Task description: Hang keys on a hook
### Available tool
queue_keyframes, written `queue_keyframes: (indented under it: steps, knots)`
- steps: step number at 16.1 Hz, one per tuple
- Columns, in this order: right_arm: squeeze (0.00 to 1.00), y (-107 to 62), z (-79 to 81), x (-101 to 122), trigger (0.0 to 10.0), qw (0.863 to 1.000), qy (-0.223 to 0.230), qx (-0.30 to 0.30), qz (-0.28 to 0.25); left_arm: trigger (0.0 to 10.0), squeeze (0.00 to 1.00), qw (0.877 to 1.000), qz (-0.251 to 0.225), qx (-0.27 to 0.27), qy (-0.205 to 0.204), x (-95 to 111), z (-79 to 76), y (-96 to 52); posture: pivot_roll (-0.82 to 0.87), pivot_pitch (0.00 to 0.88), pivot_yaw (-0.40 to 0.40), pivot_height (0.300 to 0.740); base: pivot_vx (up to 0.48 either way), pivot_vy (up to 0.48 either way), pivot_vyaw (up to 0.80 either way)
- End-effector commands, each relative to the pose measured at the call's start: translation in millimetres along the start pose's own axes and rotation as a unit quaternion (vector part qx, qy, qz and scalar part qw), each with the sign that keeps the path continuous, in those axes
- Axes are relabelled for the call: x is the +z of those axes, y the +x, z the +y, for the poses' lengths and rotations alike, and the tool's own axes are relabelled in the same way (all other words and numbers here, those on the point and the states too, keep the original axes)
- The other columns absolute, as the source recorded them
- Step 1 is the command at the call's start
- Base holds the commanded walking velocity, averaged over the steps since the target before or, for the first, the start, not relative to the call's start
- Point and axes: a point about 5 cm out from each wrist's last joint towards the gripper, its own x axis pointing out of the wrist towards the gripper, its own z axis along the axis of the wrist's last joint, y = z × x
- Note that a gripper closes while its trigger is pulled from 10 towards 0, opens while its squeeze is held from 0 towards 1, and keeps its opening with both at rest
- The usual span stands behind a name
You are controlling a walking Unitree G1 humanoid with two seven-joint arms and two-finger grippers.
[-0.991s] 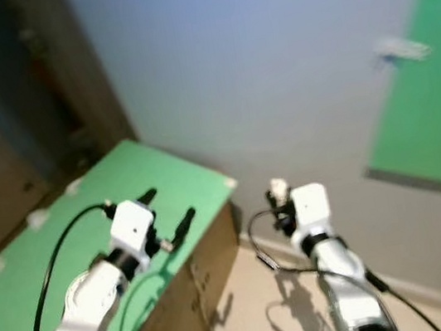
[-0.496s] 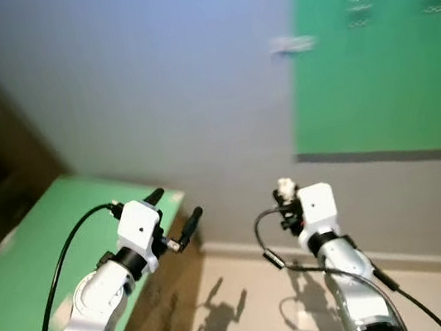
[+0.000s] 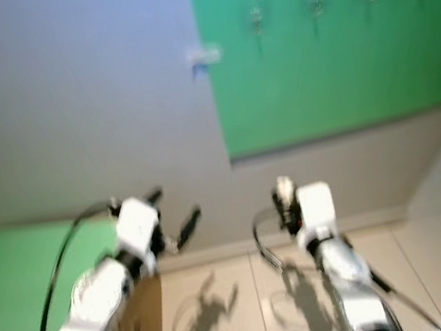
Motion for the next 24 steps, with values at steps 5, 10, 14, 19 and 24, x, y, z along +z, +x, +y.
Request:
queue_keyframes:
  steps: [5, 10, 14, 19, 24]
  knots:
    - [0.13, 7.3, -6.3, 21.3, 0.0, 0.998, -0.038, -0.015, -0.036, 10.0, 0.0, 0.991, -0.001, 0.098, -0.096, -15.0, 17.0, -11.5, -0.23, 0.031, 0.126, 0.74, 0.0, 0.0, 0.0]
    - [0.14, 12.7, -5.6, 28.0, 0.0, 0.998, -0.048, -0.015, -0.038, 10.0, 0.0, 0.986, 0.0, 0.111, -0.126, -21.4, 13.1, -6.9, -0.23, 0.024, 0.114, 0.74, 0.0, -0.288, 0.0]
    - [0.13, 15.3, -9.2, 33.6, 0.0, 0.998, -0.056, -0.006, -0.04, 10.0, 0.0, 0.987, -0.011, 0.105, -0.12, -17.5, 8.0, 2.0, -0.25, 0.035, 0.079, 0.74, 0.0, -0.472, 0.0]
    - [0.13, 10.7, -20.0, 33.1, 0.0, 0.998, -0.064, -0.007, -0.028, 10.0, 0.0, 0.992, -0.016, 0.08, -0.093, -13.5, -1.6, 9.4, -0.26, 0.042, 0.052, 0.74, 0.0, -0.472, 0.0]
    - [0.13, 22.4, -4.3, 41.9, 0.0, 0.998, -0.028, 0.013, -0.048, 10.0, 0.0, 0.992, -0.001, 0.091, -0.084, -15.2, 9.8, 9.4, -0.24, 0.034, 0.098, 0.74, 0.0, -0.188, 0.0]
